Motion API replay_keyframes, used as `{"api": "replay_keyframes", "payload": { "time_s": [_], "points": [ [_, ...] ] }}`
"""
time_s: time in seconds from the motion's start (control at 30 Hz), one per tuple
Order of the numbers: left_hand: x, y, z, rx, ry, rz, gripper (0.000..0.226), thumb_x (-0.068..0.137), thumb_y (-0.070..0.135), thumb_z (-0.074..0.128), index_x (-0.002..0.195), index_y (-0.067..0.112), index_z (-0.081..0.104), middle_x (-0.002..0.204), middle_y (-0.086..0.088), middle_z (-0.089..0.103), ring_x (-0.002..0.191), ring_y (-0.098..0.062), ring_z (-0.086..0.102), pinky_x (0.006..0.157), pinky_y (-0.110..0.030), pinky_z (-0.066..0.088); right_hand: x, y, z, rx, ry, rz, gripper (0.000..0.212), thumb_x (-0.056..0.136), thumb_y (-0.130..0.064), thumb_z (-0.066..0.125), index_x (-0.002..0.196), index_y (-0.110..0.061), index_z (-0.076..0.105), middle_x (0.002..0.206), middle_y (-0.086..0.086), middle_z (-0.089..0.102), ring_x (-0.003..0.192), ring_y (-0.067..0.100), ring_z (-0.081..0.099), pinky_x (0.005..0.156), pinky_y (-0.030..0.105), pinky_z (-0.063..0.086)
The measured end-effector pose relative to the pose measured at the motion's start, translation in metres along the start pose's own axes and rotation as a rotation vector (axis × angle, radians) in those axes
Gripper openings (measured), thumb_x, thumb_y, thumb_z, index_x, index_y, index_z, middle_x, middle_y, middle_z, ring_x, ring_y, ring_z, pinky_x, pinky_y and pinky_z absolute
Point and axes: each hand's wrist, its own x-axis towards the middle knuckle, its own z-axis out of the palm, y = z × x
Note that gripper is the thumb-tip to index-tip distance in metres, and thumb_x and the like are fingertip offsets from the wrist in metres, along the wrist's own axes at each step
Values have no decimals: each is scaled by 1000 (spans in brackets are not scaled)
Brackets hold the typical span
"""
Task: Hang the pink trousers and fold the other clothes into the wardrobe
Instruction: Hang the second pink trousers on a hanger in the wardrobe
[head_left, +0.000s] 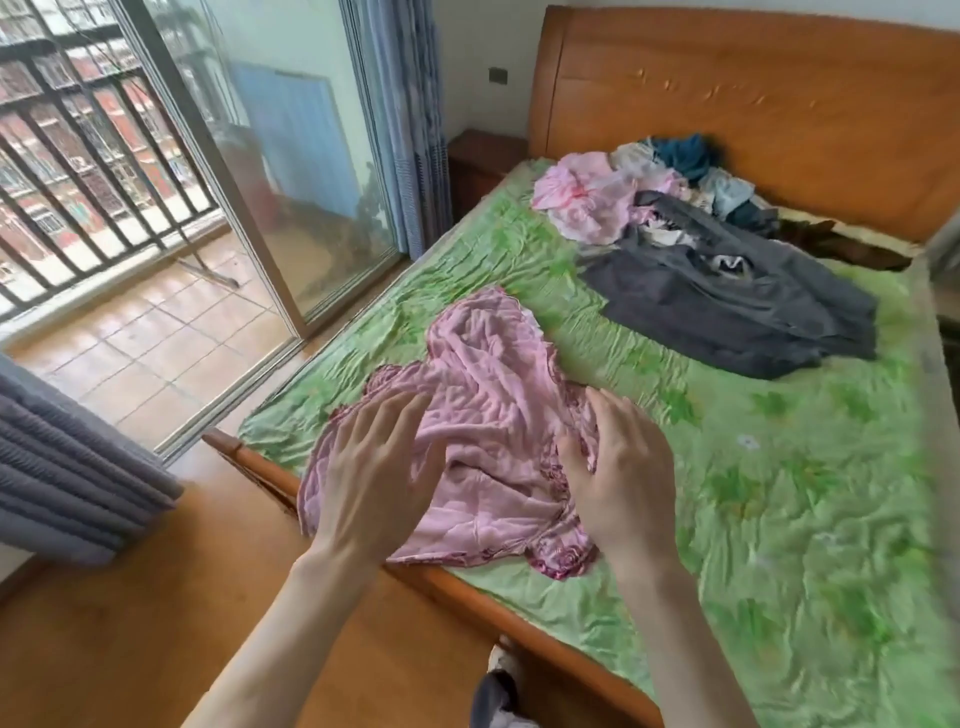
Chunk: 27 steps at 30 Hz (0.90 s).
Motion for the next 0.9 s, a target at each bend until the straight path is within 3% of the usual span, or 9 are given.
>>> {"api": "replay_keyframes", "payload": {
  "time_s": [0.17, 0.4, 0.67, 0.9],
  "points": [
    [72, -15, 30, 10, -62, 116, 46, 106, 42, 53, 142, 15, 60, 145, -3, 61, 138, -24, 53, 113, -43, 43, 58, 12, 37, 15, -11, 60, 66, 101, -58, 34, 147, -14, 51, 146, 6, 59, 137, 23, 52, 115, 43, 43],
    [143, -21, 89, -70, -99, 213, 40, 105, 35, 57, 137, 11, 64, 141, -6, 63, 136, -27, 56, 114, -48, 43, 113, 38, 62, -9, 16, 148, 51, 106, -44, 49, 142, -9, 55, 139, 8, 62, 129, 24, 58, 108, 42, 48],
    [226, -26, 154, -193, -155, 392, 38, 105, 32, 55, 134, 10, 65, 135, -5, 66, 132, -27, 57, 116, -44, 41, 144, 44, 85, -83, 101, 270, 49, 104, -46, 49, 140, -15, 60, 138, 3, 65, 127, 20, 61, 105, 42, 51],
    [291, -52, 224, -310, -261, 525, 39, 104, 33, 52, 132, 10, 66, 133, -5, 66, 130, -29, 57, 113, -47, 42, 159, 37, 117, -233, 142, 482, 55, 106, -53, 42, 143, -16, 57, 137, 2, 67, 123, 17, 64, 102, 42, 52]
  ]
}}
